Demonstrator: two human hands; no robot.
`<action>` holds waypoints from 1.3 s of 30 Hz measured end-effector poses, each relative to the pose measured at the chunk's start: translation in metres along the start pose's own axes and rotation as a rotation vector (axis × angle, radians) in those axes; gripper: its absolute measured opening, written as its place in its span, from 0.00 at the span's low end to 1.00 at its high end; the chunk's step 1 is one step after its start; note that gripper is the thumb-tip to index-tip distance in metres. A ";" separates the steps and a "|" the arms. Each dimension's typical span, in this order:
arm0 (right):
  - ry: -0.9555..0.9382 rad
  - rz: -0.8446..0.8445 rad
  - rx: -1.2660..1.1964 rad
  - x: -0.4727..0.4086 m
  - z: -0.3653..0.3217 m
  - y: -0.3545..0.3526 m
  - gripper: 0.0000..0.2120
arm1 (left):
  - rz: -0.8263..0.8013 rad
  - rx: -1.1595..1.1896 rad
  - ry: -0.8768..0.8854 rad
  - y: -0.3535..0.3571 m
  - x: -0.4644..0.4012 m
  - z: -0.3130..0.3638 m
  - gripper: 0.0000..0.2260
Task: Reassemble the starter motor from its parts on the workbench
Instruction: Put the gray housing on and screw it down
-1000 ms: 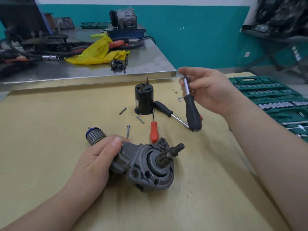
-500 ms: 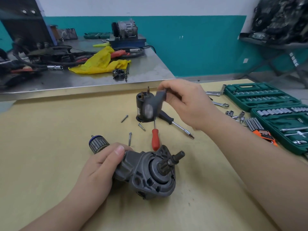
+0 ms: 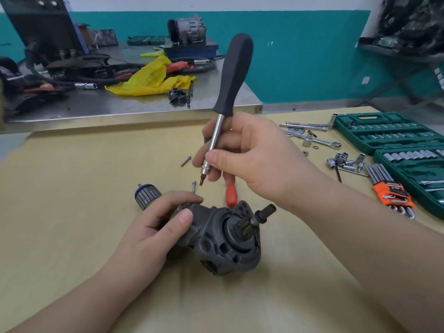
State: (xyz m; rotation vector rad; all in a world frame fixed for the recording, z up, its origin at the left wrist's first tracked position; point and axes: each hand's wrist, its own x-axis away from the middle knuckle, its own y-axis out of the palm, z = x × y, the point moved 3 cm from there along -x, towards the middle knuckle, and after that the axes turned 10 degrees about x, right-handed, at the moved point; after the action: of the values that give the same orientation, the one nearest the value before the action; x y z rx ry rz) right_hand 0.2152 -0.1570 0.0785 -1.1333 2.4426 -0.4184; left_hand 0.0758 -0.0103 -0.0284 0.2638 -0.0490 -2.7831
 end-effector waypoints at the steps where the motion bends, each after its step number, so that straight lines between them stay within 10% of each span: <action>1: -0.008 -0.004 0.020 0.003 -0.004 0.001 0.15 | -0.004 0.020 0.007 0.001 0.000 0.000 0.17; 39: -0.123 0.134 0.076 0.017 -0.015 0.011 0.10 | 0.032 0.160 0.041 0.004 -0.001 0.005 0.12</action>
State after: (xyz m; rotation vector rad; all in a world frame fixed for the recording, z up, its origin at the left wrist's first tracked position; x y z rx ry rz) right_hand 0.1913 -0.1620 0.0826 -0.9295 2.3575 -0.3849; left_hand 0.0776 -0.0137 -0.0230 0.3567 -0.2647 -2.7444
